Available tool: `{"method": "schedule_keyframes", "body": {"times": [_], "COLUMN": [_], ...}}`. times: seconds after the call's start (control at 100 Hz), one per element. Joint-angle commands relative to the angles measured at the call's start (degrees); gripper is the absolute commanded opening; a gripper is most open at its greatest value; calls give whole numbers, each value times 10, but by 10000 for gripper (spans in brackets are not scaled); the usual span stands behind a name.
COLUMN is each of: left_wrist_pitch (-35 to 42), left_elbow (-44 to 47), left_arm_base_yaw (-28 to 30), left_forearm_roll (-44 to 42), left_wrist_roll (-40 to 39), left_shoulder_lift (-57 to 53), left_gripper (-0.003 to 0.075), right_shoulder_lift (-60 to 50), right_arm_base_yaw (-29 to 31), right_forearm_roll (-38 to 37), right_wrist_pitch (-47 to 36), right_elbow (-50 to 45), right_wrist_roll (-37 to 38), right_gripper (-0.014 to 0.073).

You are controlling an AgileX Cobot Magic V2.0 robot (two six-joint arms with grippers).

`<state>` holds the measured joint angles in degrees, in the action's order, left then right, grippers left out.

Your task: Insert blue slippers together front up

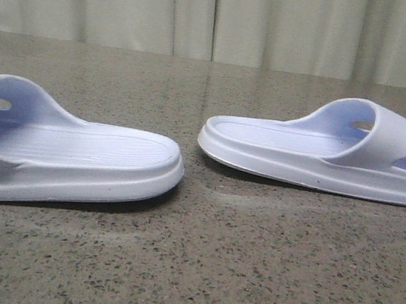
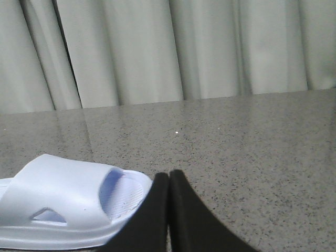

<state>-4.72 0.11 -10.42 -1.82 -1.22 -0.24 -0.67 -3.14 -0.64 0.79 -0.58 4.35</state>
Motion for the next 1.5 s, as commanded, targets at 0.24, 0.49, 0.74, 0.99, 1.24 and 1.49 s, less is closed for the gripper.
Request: {"method": "schedule_keyframes", "body": {"times": [0.24,0.49,0.74,0.99,1.24,1.49], "left_wrist_pitch": [57,58,87,72,-85,-215], "left_elbow": [4,4,4,-38,-161,-282], "left_arm_base_yaw": [-4,-4,-4,-4,-4,-4], "left_forearm_roll": [0,6,26,118,170,192], "left_wrist_roll": [-5,-5,-5,-5,-5,-7], "left_shoulder_lift": [-17,-17,-17,-17,24,147], "left_gripper": [16,16,15,15,15,15], "right_shoulder_lift": [-12,-12,-12,-11,4,99], "right_arm_base_yaw": [0,0,0,0,0,0], "right_forearm_roll": [-5,-5,-5,-5,-5,-3], "right_wrist_pitch": [-48,-52,-50,38,108,208], "right_elbow": [-11,-11,-5,72,171,272], "right_wrist_roll": [-1,-1,-1,-1,-1,-1], "right_gripper": [-107,-107,-106,-106,-106,-94]}}
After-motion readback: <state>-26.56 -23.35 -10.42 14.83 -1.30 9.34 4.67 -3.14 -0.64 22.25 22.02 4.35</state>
